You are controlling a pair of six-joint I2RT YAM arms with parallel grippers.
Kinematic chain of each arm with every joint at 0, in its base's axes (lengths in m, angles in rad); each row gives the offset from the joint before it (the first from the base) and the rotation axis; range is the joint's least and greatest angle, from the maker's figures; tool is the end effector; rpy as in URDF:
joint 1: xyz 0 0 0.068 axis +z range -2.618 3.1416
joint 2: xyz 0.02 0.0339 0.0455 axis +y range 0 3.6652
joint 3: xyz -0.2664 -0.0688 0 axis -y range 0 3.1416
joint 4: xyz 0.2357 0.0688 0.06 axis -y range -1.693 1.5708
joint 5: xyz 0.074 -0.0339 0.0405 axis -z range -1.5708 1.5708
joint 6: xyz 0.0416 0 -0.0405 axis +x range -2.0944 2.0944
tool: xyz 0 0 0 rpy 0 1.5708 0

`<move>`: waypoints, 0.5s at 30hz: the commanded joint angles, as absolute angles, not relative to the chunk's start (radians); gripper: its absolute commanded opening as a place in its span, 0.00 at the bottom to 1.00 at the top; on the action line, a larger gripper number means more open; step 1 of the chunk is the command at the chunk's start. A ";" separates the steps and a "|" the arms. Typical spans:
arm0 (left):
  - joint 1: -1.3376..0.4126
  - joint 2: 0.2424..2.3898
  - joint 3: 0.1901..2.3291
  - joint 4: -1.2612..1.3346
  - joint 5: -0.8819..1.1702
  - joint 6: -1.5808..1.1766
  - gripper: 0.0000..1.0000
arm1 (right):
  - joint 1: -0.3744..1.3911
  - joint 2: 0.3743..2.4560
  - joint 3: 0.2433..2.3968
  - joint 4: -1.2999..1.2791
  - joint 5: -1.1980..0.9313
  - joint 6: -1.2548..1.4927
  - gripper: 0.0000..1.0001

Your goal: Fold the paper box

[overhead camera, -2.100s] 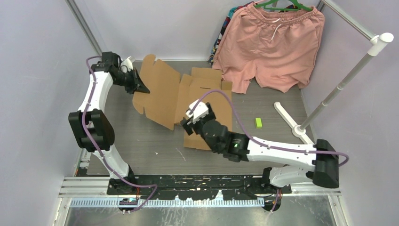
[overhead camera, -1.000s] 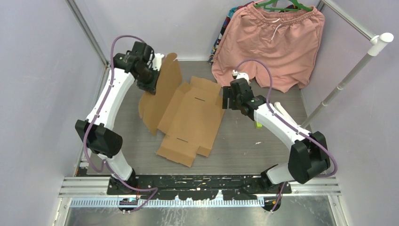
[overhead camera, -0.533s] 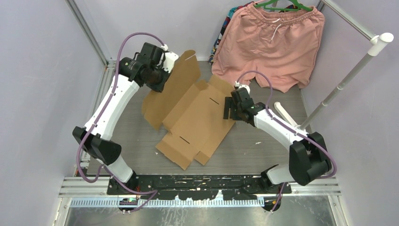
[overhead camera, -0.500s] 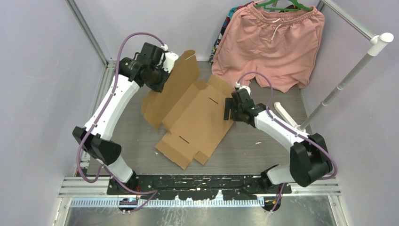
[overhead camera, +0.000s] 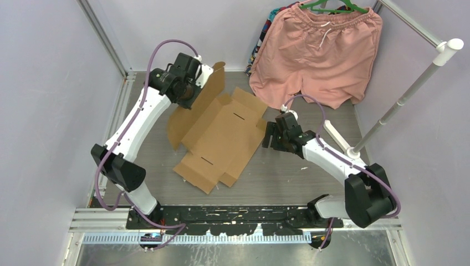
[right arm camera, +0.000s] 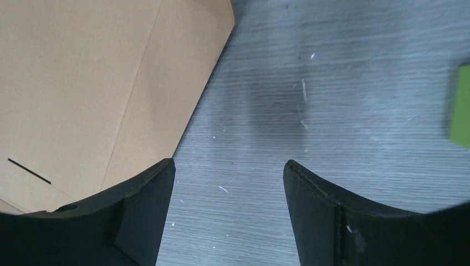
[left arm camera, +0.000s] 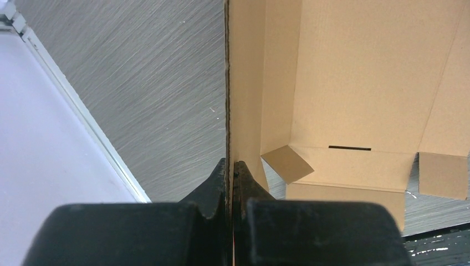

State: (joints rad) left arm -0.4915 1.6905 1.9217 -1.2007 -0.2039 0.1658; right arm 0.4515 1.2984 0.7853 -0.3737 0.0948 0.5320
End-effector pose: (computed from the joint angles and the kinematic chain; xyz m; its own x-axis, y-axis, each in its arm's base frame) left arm 0.2970 -0.1495 0.3958 -0.6574 0.5352 -0.5304 0.4762 0.8406 0.2581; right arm 0.2321 0.1082 0.2172 -0.7940 0.1762 -0.5818 0.0258 0.9660 0.2573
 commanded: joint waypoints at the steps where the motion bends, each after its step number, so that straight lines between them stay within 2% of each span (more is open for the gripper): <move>1: -0.515 1.676 1.937 -1.147 -0.254 0.185 0.00 | 0.450 1.330 0.744 -0.218 0.013 0.672 0.76; 5: -0.525 1.673 1.952 -1.150 -0.273 0.187 0.00 | 0.451 1.379 0.719 -0.137 -0.070 0.738 0.75; 15: -0.555 1.695 2.024 -1.192 -0.326 0.196 0.00 | 0.450 1.456 0.669 -0.007 -0.125 0.818 0.68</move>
